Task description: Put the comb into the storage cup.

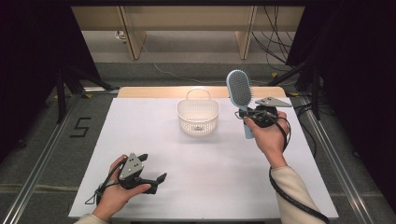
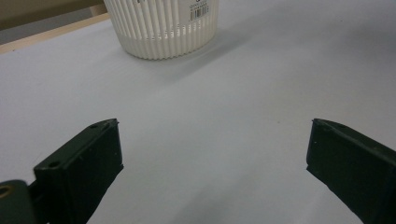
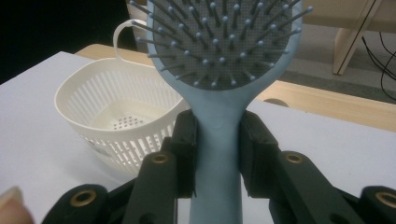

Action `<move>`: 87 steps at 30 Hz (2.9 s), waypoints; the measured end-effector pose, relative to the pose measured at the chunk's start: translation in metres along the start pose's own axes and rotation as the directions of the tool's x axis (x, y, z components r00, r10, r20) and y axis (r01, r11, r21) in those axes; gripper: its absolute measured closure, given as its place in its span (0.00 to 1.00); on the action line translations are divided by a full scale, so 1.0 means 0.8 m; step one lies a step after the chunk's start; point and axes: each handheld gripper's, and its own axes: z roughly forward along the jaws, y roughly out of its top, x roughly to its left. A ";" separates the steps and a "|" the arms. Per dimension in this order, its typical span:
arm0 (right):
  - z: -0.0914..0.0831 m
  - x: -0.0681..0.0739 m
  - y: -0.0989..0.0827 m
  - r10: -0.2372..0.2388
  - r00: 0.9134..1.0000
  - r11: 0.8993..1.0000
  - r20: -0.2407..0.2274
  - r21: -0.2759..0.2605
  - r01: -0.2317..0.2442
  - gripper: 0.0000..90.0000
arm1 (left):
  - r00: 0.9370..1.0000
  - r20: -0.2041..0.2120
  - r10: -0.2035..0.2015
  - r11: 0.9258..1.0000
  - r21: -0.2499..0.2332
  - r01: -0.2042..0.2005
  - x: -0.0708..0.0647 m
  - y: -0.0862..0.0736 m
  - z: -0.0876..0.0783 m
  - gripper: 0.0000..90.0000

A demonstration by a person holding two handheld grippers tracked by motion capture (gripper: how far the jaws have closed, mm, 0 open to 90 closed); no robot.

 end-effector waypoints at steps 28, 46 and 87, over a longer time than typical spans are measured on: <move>0.006 0.009 0.008 -0.004 1.000 1.000 -0.016 -0.017 0.004 0.79 | 1.000 0.001 -0.002 1.000 -0.001 0.002 0.000 0.000 0.000 0.03; 0.015 0.022 0.013 -0.012 0.999 1.000 -0.033 -0.020 0.011 0.79 | 1.000 0.001 -0.004 1.000 -0.002 0.004 0.000 0.000 0.000 0.03; 0.026 0.033 0.020 -0.020 0.999 0.999 -0.049 -0.031 0.018 0.79 | 1.000 0.003 -0.005 1.000 -0.002 0.005 0.000 0.000 0.000 0.03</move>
